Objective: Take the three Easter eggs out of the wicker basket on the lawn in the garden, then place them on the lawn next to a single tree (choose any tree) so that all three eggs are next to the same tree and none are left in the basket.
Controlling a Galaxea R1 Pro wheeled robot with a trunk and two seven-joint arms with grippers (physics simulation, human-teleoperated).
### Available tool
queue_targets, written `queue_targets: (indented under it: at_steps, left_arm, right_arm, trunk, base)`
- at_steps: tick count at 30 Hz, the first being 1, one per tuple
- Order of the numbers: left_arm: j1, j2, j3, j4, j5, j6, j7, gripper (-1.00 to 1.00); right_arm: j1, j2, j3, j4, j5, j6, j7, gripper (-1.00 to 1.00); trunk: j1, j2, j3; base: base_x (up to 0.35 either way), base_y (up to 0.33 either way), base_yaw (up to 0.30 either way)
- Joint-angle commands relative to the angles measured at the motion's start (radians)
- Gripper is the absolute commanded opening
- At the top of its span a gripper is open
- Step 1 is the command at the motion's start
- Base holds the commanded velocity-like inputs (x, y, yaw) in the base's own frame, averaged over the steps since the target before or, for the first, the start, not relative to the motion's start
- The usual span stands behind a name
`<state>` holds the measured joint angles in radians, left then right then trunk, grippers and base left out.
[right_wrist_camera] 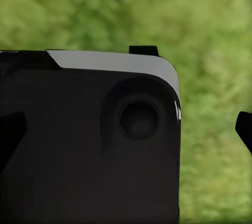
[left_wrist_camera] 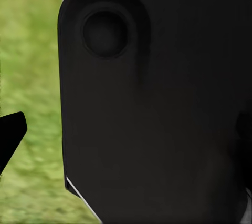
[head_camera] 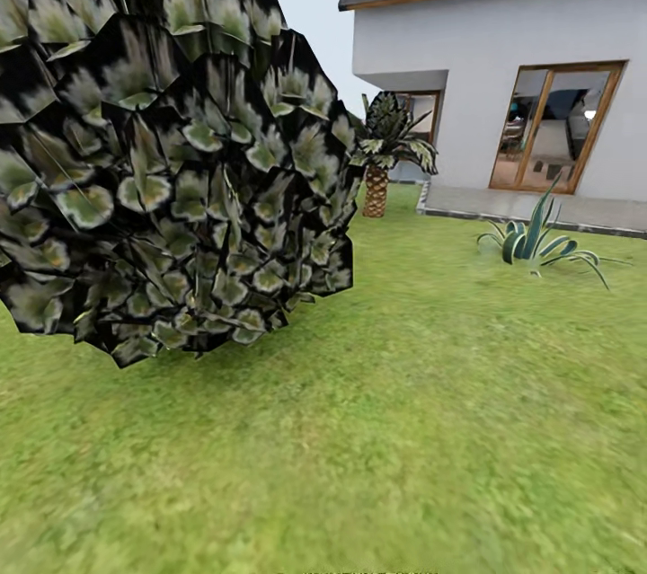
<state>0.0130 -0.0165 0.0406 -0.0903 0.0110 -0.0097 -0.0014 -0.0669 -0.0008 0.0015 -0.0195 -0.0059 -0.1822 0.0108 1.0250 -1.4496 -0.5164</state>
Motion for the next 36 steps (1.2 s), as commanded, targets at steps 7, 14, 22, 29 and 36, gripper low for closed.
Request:
queue_targets:
  at_steps: [7, 14, 22, 29, 36]
  left_arm:
    - [0.001, 0.0, 0.004, -0.002, 0.001, -0.001, 0.0, 1.0]
    - [0.001, 0.001, 0.004, -0.002, 0.001, -0.002, 0.0, 1.0]
    - [0.0, 0.001, 0.004, -0.002, 0.001, -0.002, 0.0, 1.0]
    - [0.0, 0.001, 0.004, -0.002, 0.001, -0.002, 0.0, 1.0]
    - [0.001, 0.001, 0.004, -0.002, 0.001, -0.002, 0.0, 1.0]
  right_arm:
    - [-0.001, 0.0, 0.0, 0.002, 0.0, -0.003, 0.0, 1.0]
    - [-0.001, 0.0, 0.0, 0.003, -0.002, -0.003, -0.003, 1.0]
    - [-0.001, -0.001, 0.0, 0.003, -0.002, -0.003, -0.002, 1.0]
    - [-0.001, 0.001, 0.0, 0.003, -0.002, -0.003, -0.003, 1.0]
    - [-0.001, 0.003, 0.0, 0.003, -0.001, -0.003, -0.005, 1.0]
  trunk:
    - [0.0, 0.0, -0.011]
    - [0.0, 0.0, -0.021]
    - [0.0, 0.0, -0.031]
    - [0.0, 0.0, -0.041]
    - [0.0, 0.0, -0.05]
  base:
    - [0.0, 0.0, -0.165]
    - [0.0, 0.0, -0.167]
    - [0.0, 0.0, -0.175]
    - [0.0, 0.0, -0.178]
    - [0.0, 0.0, -0.18]
